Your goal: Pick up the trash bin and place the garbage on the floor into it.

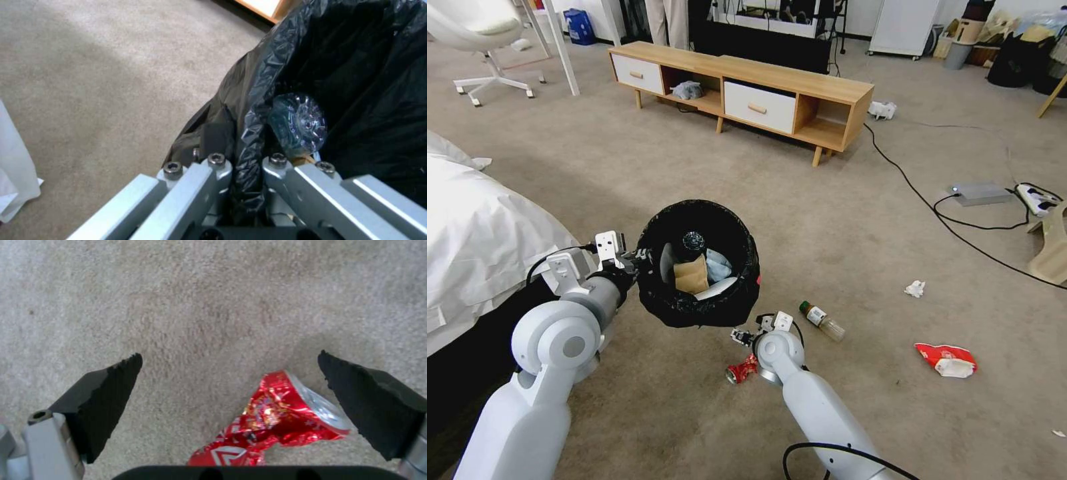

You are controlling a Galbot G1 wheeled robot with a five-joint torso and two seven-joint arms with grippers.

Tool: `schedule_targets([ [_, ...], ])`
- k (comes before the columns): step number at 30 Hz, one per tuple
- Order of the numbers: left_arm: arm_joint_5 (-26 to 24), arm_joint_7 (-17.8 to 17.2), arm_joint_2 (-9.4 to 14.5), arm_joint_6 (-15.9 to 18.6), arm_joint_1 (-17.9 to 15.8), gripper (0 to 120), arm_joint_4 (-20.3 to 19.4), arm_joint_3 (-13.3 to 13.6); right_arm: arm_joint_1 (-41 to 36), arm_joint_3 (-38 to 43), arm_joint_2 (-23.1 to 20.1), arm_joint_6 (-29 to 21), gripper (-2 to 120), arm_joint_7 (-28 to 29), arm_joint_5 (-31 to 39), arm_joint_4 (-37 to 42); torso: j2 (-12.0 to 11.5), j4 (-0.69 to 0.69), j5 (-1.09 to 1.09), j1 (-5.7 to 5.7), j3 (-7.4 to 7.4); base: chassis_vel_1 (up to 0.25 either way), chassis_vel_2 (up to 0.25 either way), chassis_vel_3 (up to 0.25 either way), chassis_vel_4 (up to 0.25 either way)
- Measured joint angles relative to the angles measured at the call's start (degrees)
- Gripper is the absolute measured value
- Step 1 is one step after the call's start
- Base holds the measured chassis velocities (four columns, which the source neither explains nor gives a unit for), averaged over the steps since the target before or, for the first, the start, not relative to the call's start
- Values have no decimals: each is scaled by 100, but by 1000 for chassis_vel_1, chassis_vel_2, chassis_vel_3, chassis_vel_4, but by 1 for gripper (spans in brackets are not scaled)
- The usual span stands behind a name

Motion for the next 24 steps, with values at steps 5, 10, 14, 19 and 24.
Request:
schedule_targets([
  [5,9,0,-9,-1,-8,0,29,8,-57,39,-34,0,100,4,0,3,0,0,0,0,0,0,0,0,0],
  [10,11,4,-16,-4,-10,0,45,8,-91,71,-50,15,100,-65,-61,-71,0,0,0,0,0,0,0,0,0],
  [14,12,15,-11,-6,-8,0,55,7,-104,112,-28,39,100,-127,-122,-165,0,0,0,0,0,0,0,0,0],
  [19,10,19,-8,-7,-18,0,65,7,-109,118,-14,52,100,-175,-183,-247,0,0,0,0,0,0,0,0,0],
  [24,7,28,-5,-10,-15,0,71,3,-95,113,-11,79,100,-222,-289,-426,0,0,0,0,0,0,0,0,0],
])
